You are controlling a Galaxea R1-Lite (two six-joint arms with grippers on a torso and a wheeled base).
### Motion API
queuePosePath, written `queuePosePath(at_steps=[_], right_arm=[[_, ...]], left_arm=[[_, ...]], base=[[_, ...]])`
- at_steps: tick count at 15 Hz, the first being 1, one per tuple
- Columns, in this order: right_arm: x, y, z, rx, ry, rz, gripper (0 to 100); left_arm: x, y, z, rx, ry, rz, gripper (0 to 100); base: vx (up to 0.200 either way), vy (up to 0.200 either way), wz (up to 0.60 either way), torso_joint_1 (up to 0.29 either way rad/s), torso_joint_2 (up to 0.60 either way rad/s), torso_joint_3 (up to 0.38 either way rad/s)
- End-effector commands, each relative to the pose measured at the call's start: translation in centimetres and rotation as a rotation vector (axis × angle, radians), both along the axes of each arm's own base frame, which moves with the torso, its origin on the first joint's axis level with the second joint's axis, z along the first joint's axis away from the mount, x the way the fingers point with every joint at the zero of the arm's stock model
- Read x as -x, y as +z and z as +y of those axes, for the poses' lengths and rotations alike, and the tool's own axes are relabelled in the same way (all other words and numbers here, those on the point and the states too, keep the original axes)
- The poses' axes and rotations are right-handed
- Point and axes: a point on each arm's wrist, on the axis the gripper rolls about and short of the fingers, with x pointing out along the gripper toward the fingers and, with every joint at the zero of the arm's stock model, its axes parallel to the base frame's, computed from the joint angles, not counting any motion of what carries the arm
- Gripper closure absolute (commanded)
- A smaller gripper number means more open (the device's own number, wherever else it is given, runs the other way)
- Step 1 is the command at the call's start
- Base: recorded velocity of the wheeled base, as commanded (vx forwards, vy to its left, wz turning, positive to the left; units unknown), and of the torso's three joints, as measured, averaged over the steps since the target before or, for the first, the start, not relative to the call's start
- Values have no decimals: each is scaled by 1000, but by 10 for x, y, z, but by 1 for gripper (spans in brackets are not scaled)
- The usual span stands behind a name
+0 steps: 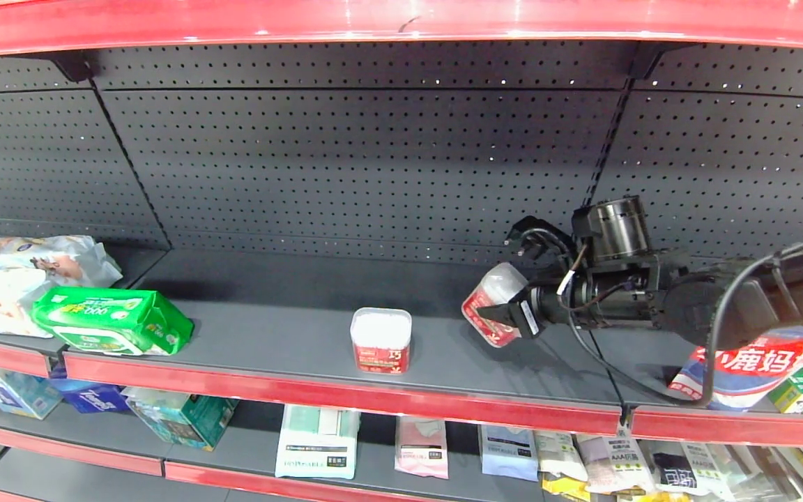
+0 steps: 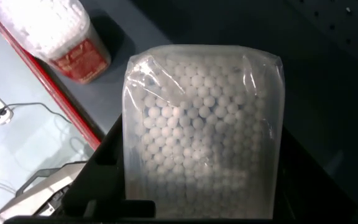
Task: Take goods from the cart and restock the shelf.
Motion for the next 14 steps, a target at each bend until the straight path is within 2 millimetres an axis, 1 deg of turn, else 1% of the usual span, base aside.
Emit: queuePosePath(at_steps=[1, 4, 5, 8, 11, 14], right_arm=[[-15, -11, 9, 19, 23, 2, 100], [-32, -14, 16, 30, 70, -28, 100], [-38, -18, 18, 40, 76, -28, 100], [-49, -24, 20, 69, 94, -48, 100], [-54, -25, 22, 76, 97, -55, 100], [-53, -24, 21, 77, 96, -55, 100]], left_arm=[[0, 0, 0, 1, 2, -1, 0], [0, 0, 0, 1, 0, -1, 0], [0, 0, 0, 2, 0, -1, 0], [0, 0, 0, 1, 0, -1, 0], [0, 0, 0, 1, 0, -1, 0], [0, 0, 0, 1, 0, -1, 0]], base=[[0, 0, 0, 0, 0, 0], [0, 0, 0, 0, 0, 0], [0, 0, 0, 0, 0, 0], [0, 0, 0, 0, 0, 0], [0, 0, 0, 0, 0, 0], [0, 0, 0, 0, 0, 0]])
